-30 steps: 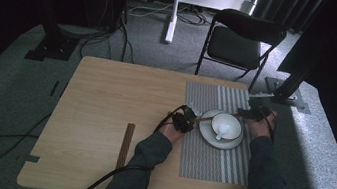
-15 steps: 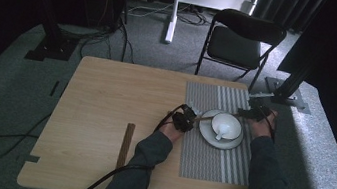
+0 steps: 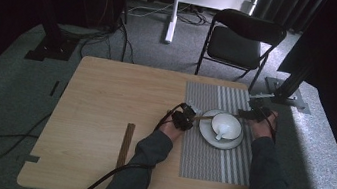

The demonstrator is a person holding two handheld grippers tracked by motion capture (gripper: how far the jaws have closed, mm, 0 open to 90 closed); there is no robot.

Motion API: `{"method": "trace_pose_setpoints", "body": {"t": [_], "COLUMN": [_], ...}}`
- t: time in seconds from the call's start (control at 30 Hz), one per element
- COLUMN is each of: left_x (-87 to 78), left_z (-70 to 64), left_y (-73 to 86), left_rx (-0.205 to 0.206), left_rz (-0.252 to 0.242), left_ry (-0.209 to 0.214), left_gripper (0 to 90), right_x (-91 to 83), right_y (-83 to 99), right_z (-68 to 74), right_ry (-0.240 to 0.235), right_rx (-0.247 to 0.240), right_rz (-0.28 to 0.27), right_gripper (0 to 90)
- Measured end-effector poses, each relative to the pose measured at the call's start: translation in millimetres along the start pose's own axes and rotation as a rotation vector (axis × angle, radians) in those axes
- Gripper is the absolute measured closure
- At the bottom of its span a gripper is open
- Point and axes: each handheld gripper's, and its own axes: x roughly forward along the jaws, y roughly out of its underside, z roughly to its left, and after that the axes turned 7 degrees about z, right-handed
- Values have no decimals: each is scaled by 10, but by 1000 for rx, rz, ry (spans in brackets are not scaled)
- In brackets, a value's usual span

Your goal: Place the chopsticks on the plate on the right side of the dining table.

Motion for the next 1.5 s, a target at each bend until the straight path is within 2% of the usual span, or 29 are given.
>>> {"method": "trace_pose_setpoints", "body": {"t": [0.8, 1.5], "left_x": [40, 63], "left_z": [40, 56], "left_y": [-56, -91], "left_rx": [-2, -30], "left_rz": [6, -4], "left_ry": [-18, -29], "left_gripper": [790, 783], "right_x": [-39, -55], "right_y": [27, 37], "right_z": [3, 9], "right_ry": [-11, -13], "right_rx": [-27, -33], "right_rz": [8, 18], "right_gripper": [376, 375]}}
